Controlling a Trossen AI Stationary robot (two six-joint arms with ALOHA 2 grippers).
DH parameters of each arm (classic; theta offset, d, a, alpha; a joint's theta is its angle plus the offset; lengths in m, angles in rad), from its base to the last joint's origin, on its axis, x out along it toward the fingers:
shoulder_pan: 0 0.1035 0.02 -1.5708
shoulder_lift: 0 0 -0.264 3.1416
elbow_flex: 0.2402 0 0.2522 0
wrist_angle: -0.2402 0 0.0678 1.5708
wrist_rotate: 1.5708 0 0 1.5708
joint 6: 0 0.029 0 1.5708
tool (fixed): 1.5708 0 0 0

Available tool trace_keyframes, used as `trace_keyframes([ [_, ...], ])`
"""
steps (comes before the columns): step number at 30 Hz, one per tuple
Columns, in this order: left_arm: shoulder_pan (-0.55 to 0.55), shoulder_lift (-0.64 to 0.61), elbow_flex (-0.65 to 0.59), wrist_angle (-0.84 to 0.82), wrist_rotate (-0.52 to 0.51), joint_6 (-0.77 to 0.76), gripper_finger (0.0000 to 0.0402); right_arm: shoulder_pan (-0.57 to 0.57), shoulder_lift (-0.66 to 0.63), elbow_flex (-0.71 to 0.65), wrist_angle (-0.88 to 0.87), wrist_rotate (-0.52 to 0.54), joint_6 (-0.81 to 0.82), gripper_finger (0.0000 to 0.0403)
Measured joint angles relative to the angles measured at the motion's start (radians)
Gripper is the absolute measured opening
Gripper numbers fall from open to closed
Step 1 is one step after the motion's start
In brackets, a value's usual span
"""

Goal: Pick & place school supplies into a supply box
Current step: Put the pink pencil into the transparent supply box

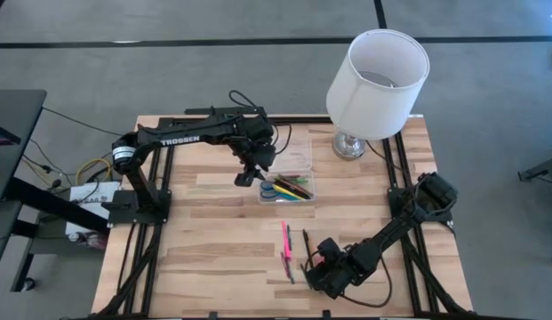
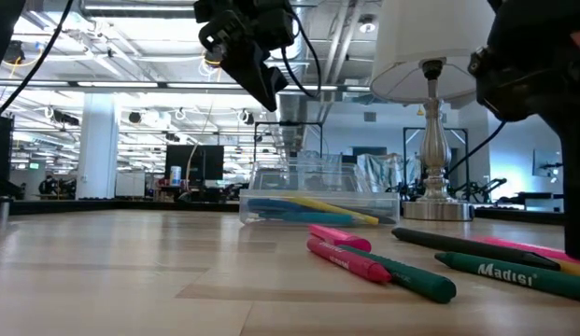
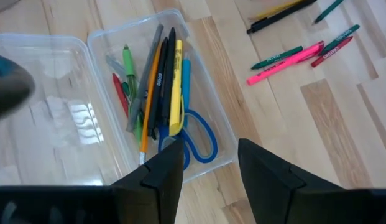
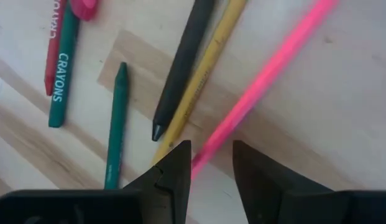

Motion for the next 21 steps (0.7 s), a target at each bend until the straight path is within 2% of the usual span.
trace_keyframes([
  [6,0.013,0.0,0.0,-0.009,0.0,0.004,0.0146,-0.006,0.001,0.003,-0.042,-0.015,0.056,0.011],
  [9,0.021,0.0,0.0,-0.014,0.0,0.006,0.0146,-0.012,0.001,0.004,-0.086,-0.067,0.076,0.0103],
  [21,0.043,0.0,0.0,-0.016,0.0,0.006,0.0146,-0.09,0.0,0.003,-0.148,-0.276,0.08,0.0033],
])
